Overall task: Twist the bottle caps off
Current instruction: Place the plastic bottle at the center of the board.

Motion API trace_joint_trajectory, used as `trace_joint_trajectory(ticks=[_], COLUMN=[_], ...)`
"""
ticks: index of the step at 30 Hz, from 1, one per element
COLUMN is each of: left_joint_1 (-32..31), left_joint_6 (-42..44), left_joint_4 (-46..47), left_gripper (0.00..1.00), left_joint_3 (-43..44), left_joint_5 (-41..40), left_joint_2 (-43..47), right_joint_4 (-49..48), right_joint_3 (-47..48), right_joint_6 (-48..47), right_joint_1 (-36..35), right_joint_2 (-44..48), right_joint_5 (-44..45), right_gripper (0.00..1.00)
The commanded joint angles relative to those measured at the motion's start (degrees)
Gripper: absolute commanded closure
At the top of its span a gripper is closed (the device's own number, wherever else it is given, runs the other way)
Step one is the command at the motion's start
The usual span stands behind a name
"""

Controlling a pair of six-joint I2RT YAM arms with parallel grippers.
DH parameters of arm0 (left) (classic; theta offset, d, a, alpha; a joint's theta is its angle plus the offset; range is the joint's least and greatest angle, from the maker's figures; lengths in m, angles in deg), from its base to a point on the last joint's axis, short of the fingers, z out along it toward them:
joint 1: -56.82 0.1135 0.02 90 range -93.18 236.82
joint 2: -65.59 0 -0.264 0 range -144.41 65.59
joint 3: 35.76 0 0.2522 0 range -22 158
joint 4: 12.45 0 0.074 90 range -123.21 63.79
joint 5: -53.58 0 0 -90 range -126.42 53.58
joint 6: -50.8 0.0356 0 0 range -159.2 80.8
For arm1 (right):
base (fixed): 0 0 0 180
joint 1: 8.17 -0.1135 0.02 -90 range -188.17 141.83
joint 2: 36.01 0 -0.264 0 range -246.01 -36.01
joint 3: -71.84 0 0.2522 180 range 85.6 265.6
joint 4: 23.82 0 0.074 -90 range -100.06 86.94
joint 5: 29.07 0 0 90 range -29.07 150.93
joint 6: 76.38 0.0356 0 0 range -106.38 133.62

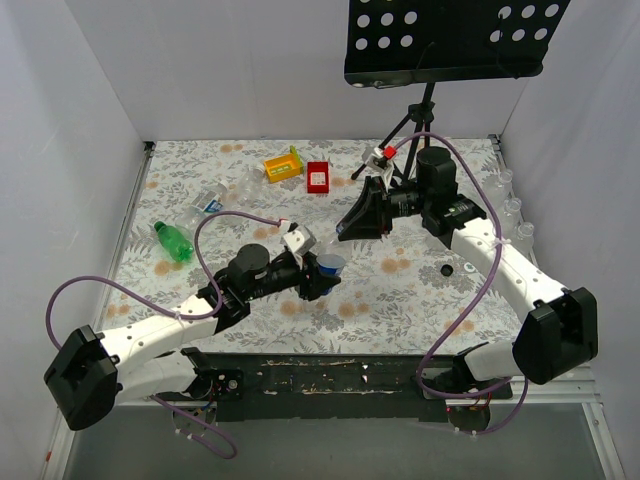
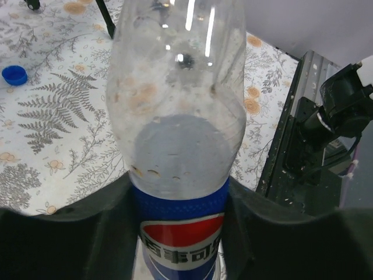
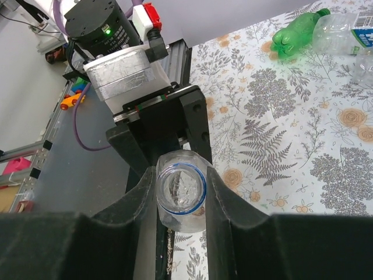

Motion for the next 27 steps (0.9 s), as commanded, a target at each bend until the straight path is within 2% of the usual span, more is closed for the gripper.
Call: trace_joint_trajectory(ticks=[1, 2, 4, 7, 13, 18, 23, 27], left_joint_1=[0.13, 0.13, 0.04, 0.13, 0.04, 0.22, 0.74, 2.85], left_joint_6=[-0.69, -0.95, -1.39, -1.22, 1.50, 6.77, 12.84, 15.66], left_joint_4=[1.03, 1.12, 1.21, -0.10, -8.18, -16.44, -24.97, -26.30], left_gripper=[0.43, 0.32, 0.16, 0.02, 0.02, 0.02, 0.02, 0.02], left_joint_3=[0.99, 0.47, -0.41, -1.12, -0.42, 1.51, 5.38, 4.78], left_joint_5=[-3.23, -4.19, -5.17, -6.66, -10.17, -15.09, -22.91, -27.93], left_joint_2=[2.67, 3.37, 4.78, 6.72, 10.84, 14.98, 16.74, 17.88], right_joint_4=[5.17, 6.58, 8.52, 10.19, 17.82, 25.13, 27.95, 27.69], right_joint_3=[3.60, 3.96, 4.49, 5.10, 9.14, 13.09, 17.49, 20.30], right_joint_6=[-5.63, -7.56, -9.86, -10.48, -19.25, -26.82, -30.95, -32.71], right_joint_1=[-0.28, -0.20, 0.24, 1.47, 4.54, 7.01, 8.15, 8.15], right_joint_2=[0.80, 0.80, 1.07, 1.16, 1.07, 0.54, -1.39, -4.02], right_joint_5=[-0.31, 0.13, 1.27, 1.89, 6.19, 14.53, 24.72, 30.97], right_gripper=[0.99, 0.99, 0.99, 0.99, 0.99, 0.99, 0.99, 0.99])
